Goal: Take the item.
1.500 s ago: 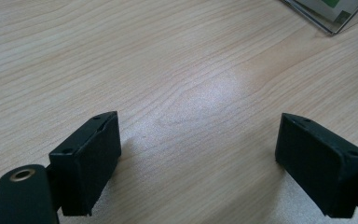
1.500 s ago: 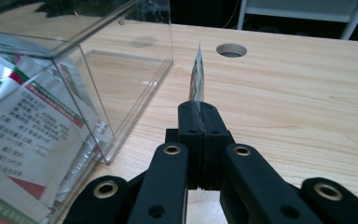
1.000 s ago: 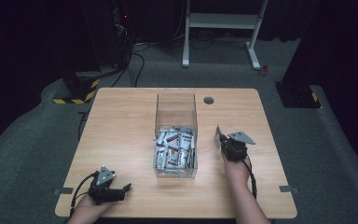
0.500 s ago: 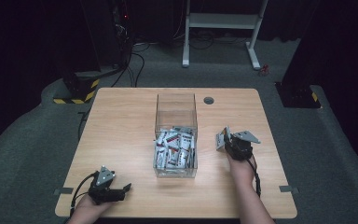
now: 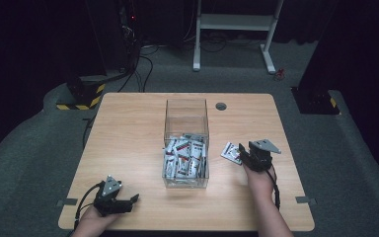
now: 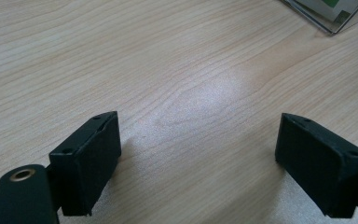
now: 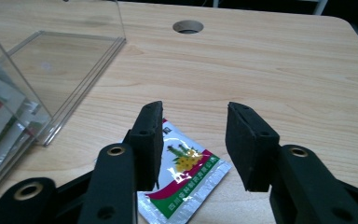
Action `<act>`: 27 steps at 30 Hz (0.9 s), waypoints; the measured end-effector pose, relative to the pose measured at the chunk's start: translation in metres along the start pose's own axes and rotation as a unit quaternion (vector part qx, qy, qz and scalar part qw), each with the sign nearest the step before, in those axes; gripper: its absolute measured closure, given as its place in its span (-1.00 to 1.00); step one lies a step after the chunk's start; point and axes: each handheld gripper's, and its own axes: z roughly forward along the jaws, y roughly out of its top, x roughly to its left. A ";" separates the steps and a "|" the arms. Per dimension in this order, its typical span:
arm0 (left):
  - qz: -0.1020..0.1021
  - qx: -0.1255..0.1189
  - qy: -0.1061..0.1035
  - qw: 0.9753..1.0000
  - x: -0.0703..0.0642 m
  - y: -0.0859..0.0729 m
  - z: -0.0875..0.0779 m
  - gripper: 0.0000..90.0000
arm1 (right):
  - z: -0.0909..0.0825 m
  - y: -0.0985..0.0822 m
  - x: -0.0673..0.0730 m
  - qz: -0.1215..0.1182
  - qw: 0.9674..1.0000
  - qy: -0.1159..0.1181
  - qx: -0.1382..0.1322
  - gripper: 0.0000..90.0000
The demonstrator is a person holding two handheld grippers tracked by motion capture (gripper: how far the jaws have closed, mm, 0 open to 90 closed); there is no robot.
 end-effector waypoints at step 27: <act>-0.001 0.000 0.000 1.000 0.000 0.000 0.000 -0.68 | -0.044 -0.005 0.043 -0.027 0.998 0.060 -0.013 -0.33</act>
